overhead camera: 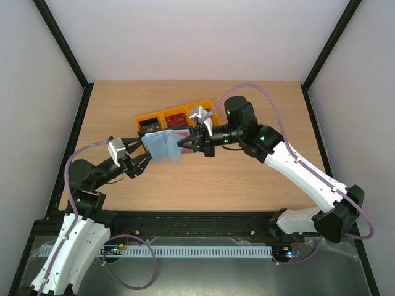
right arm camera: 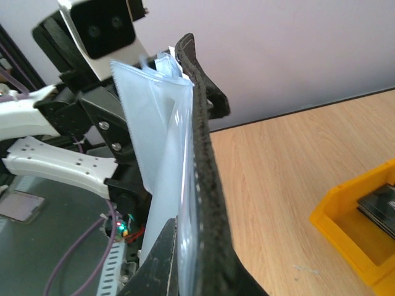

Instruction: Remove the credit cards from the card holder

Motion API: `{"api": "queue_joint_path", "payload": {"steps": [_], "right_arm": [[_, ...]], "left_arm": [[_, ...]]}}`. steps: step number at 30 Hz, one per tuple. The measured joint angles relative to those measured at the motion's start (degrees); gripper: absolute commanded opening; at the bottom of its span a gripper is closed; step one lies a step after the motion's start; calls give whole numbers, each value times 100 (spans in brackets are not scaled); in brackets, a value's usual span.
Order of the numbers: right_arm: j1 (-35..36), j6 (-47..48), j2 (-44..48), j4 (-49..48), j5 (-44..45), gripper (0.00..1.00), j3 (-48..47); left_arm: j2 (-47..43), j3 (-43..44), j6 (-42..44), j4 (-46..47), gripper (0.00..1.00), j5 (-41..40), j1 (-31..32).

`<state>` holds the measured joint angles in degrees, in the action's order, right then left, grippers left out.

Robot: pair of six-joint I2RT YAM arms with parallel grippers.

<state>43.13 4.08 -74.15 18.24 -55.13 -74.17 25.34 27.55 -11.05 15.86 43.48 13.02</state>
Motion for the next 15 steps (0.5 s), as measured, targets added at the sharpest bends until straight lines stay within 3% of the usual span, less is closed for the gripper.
{"api": "queue_joint_path", "payload": {"steps": [8,10,13,15], "right_arm": [[46,-302,-249,-391,-627,4,2],[109,-328,-326,-514,-693,5,2],[164,-330,-511,-667,-791,5,0],[162,-328,-643,-763,-789,10,-2]], "left_arm": [[68,9,76,-33,51,-79,90],[85,2,9,46,41,0,114],[107,-17,-101,125,9,192,186],[105,-24,-162,87,3,282,214]]}}
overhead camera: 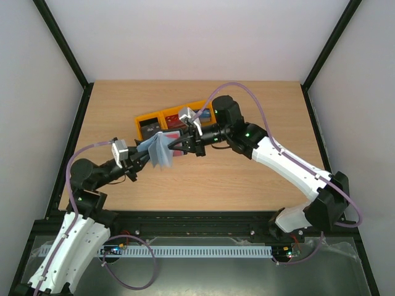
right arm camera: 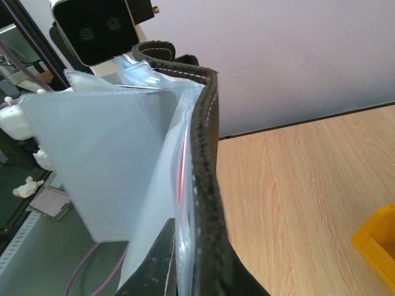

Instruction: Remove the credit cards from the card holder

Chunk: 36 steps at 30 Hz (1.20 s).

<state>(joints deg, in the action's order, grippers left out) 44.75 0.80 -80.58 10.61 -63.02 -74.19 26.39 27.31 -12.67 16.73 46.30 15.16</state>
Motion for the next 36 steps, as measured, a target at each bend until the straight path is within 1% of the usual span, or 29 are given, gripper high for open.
{"api": "queue_joint_path", "payload": {"steps": [2,4,6,8,10,11,13,15,16,18,20,29,36], "right_arm": [[-26,-15,-52,-96,39,22,17],[-59,-116,-28,-245,66,47,127],[-96,-289,15,-407,234,66,262],[-144,-424,57,-474,660,74,361],[-177,-492,81,-485,1226,79,387],[-190,-540,83,-485,1556,80,387],[-205,-627,83,-483,2046,86,396],[-216,-728,72,-483,2312,100,404],[-219,-780,52,-490,2339,99,409],[-214,-866,-15,-570,2271,99,413],[-192,-944,-57,-695,2216,99,448],[-44,-1202,-125,-1250,2164,99,483],[59,-1032,-210,-1250,2269,99,459]], "left_arm": [[-4,-4,-28,-79,2,-35,9],[-15,-4,-31,-214,3,-205,9],[-17,-4,52,-468,3,-577,13],[-13,-7,219,-726,2,-1191,22],[7,-7,549,-905,2,-1956,24],[37,-7,824,-946,3,-2470,24],[81,-7,1257,-992,2,-3110,24],[92,-7,1572,-1034,2,-3539,17],[87,-7,1626,-1058,3,-3585,13],[61,-7,1591,-1104,2,-3410,17],[31,-7,1427,-1102,2,-3123,20],[26,-7,743,-999,2,-2396,17],[-96,-83,-90,-350,2,-1257,-72]]}}
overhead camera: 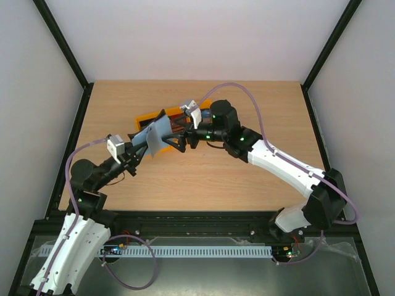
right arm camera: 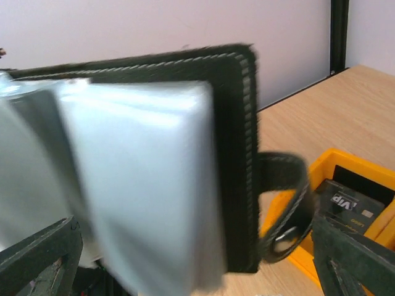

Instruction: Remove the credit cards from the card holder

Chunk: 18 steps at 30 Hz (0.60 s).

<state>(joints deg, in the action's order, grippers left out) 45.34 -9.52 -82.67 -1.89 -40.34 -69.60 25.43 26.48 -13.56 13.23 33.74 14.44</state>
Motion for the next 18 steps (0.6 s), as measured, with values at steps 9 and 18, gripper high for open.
{"api": "queue_joint_path", "payload": {"steps": [9,18], "right_arm": [[-160,782,538,369,-514,99,101],[-155,1016,15,944,-1926,17,-356]], "left_arm": [[-24,-31,-164,452,3,1390,0],[-24,-31,-210,553,3,1613,0]]}}
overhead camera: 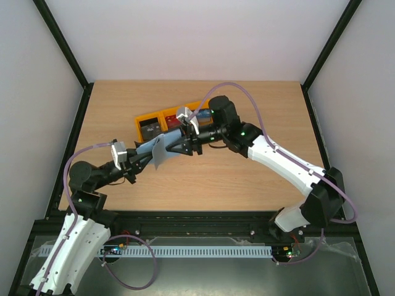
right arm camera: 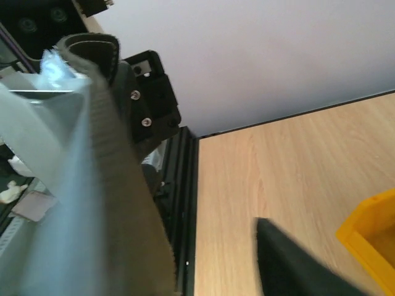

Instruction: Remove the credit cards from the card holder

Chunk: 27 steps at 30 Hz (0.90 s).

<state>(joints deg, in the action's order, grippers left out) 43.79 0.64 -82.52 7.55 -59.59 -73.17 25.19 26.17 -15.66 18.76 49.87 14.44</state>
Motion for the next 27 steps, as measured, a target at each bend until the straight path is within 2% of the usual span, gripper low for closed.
{"api": "queue_joint_path", "payload": {"steps": [1,2,5,7,10,18,21,23,27], "right_arm": [[0,-4,-76,44,-92,4,-55],[0,-17,-131,63,-168,2,-87],[11,-116,-149,79,-271,2,-103],[15,-227,-144,-9,-232,2,-79],[15,-509,-140,-356,-227,2,72],[247,-728,-317,-616,-302,2,-66],[332,-664,-452,-612,-302,2,-188],[343,-619,-470,-612,-306,2,-201],[343,-492,-470,-562,-348,2,-216]], "left_arm": [[0,0,2,-26,3,-28,0],[2,-2,2,-61,8,-74,0],[4,-22,20,-144,50,-328,-15],[-9,-33,31,-142,59,-509,-22],[-9,-59,50,-114,65,-741,-17],[35,-173,20,-76,66,-1156,173],[42,-186,22,-68,62,-1246,205],[39,-186,17,-66,53,-1252,205],[22,-197,7,-39,24,-1193,208]]}}
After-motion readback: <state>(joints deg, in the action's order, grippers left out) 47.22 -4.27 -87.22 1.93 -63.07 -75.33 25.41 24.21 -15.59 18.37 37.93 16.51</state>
